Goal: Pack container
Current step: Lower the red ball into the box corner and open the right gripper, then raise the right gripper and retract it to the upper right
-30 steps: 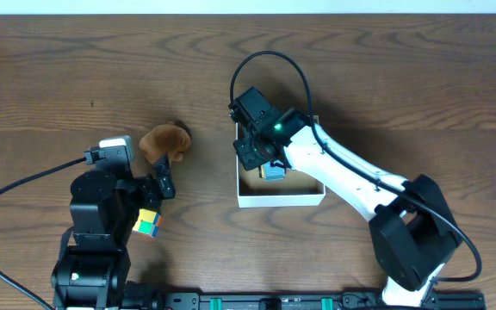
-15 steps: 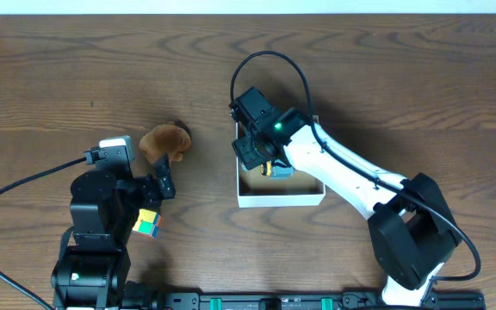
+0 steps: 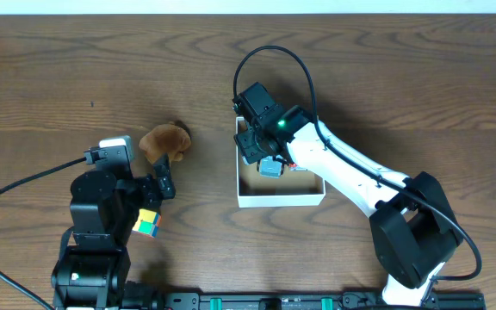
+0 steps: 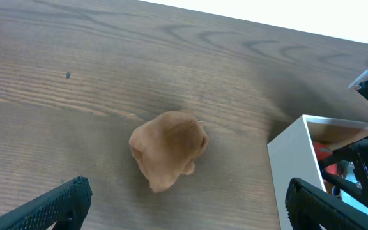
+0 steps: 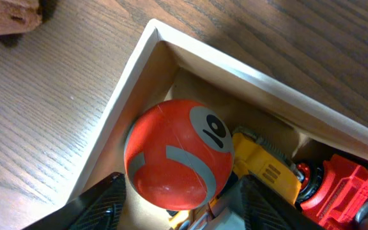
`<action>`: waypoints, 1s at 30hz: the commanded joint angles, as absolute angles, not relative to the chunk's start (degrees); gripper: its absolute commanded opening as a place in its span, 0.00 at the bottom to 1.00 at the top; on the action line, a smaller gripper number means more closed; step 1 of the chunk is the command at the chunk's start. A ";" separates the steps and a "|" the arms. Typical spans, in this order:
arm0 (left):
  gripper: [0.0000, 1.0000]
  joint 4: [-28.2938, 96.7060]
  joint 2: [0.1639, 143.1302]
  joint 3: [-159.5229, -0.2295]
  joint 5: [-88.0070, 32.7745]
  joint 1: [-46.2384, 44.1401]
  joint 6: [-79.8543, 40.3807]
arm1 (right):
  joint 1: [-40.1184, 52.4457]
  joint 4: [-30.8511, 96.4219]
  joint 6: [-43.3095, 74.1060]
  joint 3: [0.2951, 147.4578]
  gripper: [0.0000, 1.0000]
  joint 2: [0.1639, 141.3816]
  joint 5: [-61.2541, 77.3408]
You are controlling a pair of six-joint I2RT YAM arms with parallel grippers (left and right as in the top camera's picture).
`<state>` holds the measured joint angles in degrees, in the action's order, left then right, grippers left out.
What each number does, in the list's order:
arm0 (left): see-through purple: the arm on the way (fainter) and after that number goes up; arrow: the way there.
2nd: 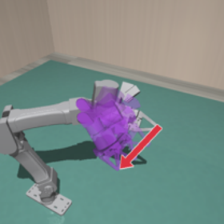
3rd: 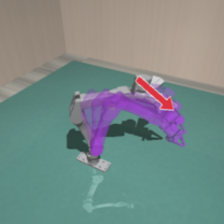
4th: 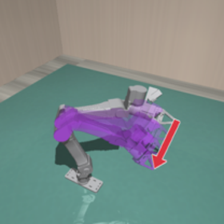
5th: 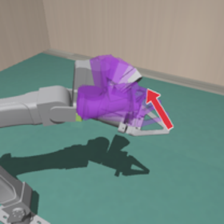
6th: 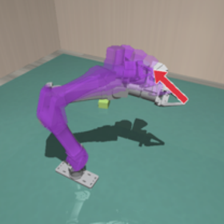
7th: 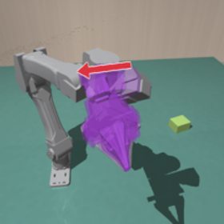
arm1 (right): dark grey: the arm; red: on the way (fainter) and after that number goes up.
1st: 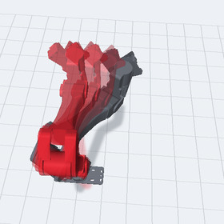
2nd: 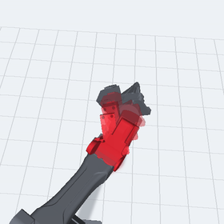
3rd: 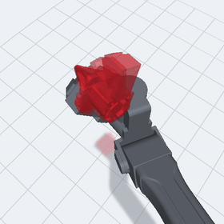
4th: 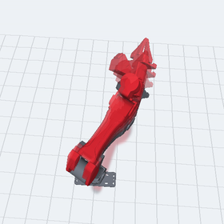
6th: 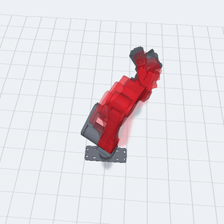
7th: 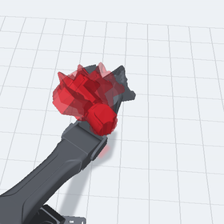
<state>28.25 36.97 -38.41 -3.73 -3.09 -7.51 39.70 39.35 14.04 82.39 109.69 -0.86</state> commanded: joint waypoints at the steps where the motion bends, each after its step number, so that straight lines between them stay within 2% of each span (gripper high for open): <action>1: 0.98 28.21 36.97 -39.72 -3.86 -2.85 -7.62 | 39.44 38.50 13.19 82.56 0.58 109.51 -1.30; 8: 0.98 28.25 36.95 -39.72 -3.86 -2.85 -7.62 | 39.38 39.07 13.21 84.97 0.55 107.90 -6.94; 15: 0.98 31.64 37.01 -40.07 -9.61 -2.85 -7.55 | 34.68 44.21 19.97 89.60 0.66 97.93 -10.90; 17: 0.98 33.63 37.39 -40.12 -10.13 -2.87 -6.09 | 31.40 46.06 22.70 89.60 0.75 94.24 -10.83; 19: 0.98 35.51 38.52 -40.12 -10.07 -2.85 -3.40 | 27.16 48.69 24.08 89.60 0.96 90.65 -9.39; 24: 0.98 41.01 45.91 -40.27 -9.85 -2.85 -5.02 | 16.34 56.49 23.94 89.60 0.97 85.76 -3.57; 30: 0.98 48.80 56.21 -40.29 -9.58 -2.61 -6.85 | 9.23 64.93 22.61 88.68 0.98 86.08 -2.74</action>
